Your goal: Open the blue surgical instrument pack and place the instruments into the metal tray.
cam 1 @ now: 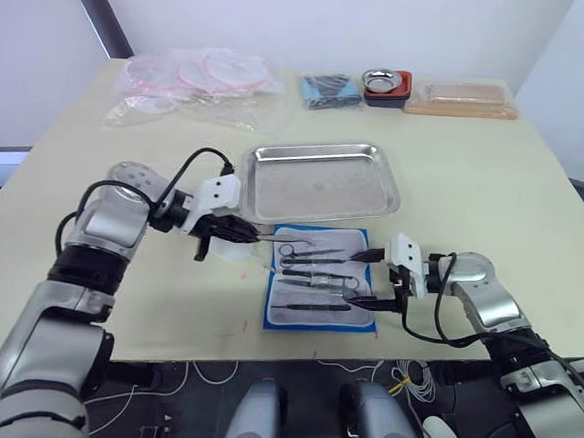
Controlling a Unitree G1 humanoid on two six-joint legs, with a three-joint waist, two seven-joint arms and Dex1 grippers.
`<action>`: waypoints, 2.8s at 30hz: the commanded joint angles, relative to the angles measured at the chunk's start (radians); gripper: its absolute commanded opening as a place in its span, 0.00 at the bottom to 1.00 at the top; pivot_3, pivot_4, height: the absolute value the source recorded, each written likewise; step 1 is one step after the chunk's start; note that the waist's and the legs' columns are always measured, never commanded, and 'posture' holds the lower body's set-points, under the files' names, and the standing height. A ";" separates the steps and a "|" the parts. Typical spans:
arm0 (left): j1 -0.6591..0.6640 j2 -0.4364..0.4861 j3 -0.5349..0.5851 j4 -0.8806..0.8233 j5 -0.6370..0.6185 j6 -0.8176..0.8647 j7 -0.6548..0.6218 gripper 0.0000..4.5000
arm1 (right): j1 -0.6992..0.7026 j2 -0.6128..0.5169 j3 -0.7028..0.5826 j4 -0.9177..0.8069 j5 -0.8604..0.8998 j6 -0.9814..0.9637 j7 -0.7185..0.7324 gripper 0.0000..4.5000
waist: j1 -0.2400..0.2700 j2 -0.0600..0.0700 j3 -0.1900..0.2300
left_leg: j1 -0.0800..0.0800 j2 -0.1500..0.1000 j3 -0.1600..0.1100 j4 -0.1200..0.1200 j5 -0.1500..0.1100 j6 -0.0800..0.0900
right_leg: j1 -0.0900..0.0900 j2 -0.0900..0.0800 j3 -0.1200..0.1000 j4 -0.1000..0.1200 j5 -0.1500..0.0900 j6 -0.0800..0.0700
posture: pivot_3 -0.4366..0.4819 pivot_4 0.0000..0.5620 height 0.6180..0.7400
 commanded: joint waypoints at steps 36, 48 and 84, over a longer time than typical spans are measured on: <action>0.185 -0.676 0.303 -0.596 -0.025 0.781 1.437 0.02 | 0.082 -0.016 0.068 0.106 -0.098 0.021 -0.023 1.00 | 0.007 -0.005 -0.006 | 0.002 -0.001 -0.003 -0.001 0.000 0.000 | 0.004 -0.004 -0.001 -0.001 0.002 -0.001 | 0.48 0.27 1.00; 0.090 -0.810 0.339 -0.397 0.025 0.704 1.643 0.02 | 0.079 -0.012 0.060 0.108 -0.098 0.019 -0.036 1.00 | 0.004 -0.004 -0.006 | 0.002 -0.002 -0.002 -0.002 0.000 -0.001 | 0.003 -0.003 -0.001 -0.001 0.002 -0.001 | 0.48 0.27 1.00; 0.143 -0.559 0.203 -0.351 -0.099 0.232 1.081 0.34 | 0.077 0.012 0.057 0.127 -0.102 0.004 -0.062 1.00 | 0.001 -0.004 -0.006 | 0.004 -0.002 0.000 -0.005 0.000 -0.001 | 0.003 -0.003 0.000 -0.002 0.001 0.000 | 0.48 0.27 1.00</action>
